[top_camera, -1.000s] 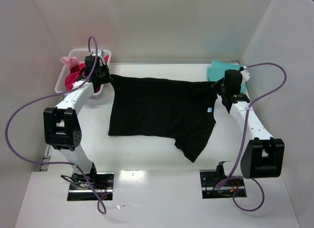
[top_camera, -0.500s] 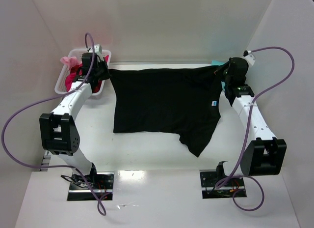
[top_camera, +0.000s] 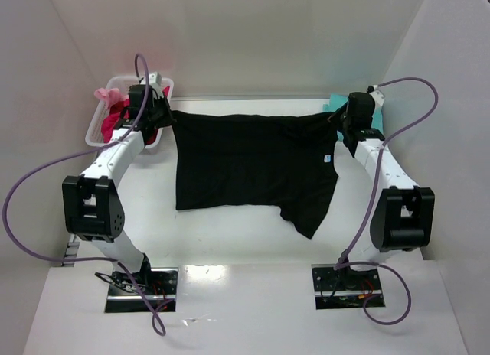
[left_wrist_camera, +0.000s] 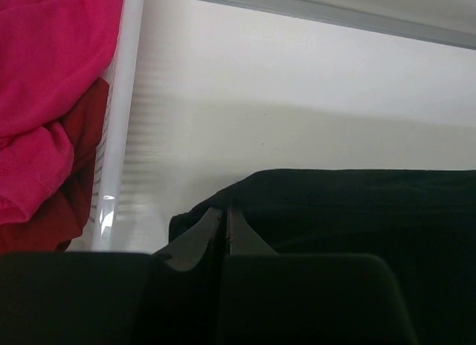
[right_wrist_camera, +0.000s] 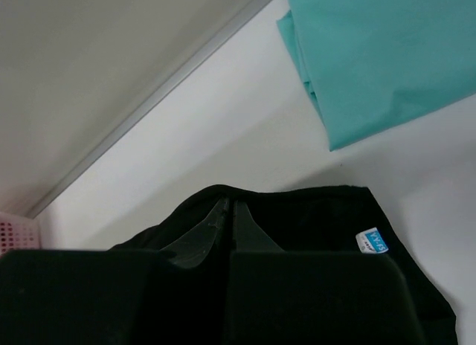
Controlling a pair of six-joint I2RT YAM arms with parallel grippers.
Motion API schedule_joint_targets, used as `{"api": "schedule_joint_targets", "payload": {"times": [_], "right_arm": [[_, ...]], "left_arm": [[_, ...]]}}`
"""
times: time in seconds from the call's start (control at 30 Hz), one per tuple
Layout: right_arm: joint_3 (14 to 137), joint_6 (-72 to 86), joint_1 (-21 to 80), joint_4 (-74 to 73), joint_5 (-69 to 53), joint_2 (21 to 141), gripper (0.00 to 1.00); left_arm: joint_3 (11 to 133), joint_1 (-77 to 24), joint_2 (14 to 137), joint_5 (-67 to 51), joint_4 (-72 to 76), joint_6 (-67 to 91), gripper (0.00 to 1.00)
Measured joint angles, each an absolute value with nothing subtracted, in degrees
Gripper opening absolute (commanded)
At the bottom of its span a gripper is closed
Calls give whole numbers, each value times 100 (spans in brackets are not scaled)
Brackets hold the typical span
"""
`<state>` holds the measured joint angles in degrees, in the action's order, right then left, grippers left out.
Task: Fold and stack the t-shirts
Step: Flatten out the tshirt
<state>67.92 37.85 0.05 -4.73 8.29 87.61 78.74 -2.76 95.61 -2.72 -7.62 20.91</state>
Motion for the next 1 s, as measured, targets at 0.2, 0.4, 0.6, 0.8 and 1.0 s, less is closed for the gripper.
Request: {"api": "schedule_joint_targets", "payload": {"times": [0.2,0.4,0.6,0.8,1.0], "right_arm": [[6864,3787,-56,-360,729,9424,0],[7273,3806,-95,-340,620,10224,0],[7822,3787,-102,-342,515,10796,0],[8381,3673,-102,-338,375,11266,0],[8757,3610,-102,-342,250,11653,0]], "left_arm": [[7891,-276,10084,-292,-725,2014,0],[8018,-276,10569,-285,-722,1949,0],[8350,-276,10921,-276,-670,1942,0],[8606,-276,11150,-132,-537,1953,0],[8847,-276,11391,-27,-436,1957,0]]}}
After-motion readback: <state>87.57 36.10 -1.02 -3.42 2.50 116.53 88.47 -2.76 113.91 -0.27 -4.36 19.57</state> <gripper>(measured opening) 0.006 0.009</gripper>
